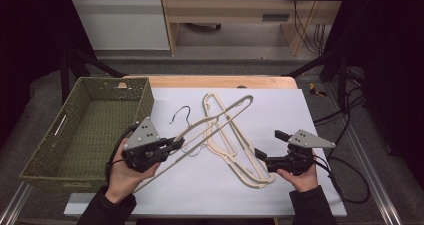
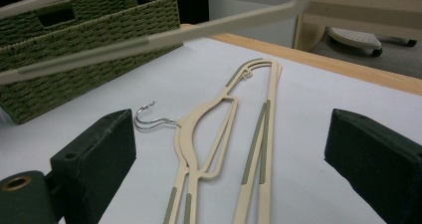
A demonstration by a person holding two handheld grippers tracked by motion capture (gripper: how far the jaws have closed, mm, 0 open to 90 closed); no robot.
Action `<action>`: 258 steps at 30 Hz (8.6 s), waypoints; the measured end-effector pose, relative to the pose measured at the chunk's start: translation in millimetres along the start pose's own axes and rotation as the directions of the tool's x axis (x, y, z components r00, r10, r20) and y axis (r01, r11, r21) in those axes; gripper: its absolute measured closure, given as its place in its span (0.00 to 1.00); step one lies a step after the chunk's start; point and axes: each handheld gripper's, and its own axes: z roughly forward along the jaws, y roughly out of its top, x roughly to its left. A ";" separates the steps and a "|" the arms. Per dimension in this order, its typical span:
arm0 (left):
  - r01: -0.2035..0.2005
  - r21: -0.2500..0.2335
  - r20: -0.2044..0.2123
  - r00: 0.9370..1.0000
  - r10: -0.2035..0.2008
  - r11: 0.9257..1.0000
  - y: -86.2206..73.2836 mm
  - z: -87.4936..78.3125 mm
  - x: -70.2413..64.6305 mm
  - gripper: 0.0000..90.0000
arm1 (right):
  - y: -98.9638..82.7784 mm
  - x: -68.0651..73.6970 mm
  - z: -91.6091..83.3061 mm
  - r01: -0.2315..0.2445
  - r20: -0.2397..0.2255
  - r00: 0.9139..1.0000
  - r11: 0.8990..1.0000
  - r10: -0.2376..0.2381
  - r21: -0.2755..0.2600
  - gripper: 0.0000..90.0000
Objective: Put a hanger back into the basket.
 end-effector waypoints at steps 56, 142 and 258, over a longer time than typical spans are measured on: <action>0.119 0.107 -0.325 0.943 -0.079 0.987 -92.2 -111.5 199.1 0.96 | -6.5 -3.5 7.0 -0.003 0.021 1.000 0.999 0.002 0.041 0.05; 0.608 0.276 -0.582 0.722 -0.374 0.744 -187.7 -68.3 239.3 0.60 | -8.7 1.6 15.0 0.011 -0.001 1.000 0.998 -0.011 0.069 0.06; 0.089 0.291 -0.018 0.996 -0.088 0.953 -97.6 191.1 40.3 0.72 | -9.3 5.5 15.5 0.004 -0.018 1.000 0.998 -0.003 0.057 0.07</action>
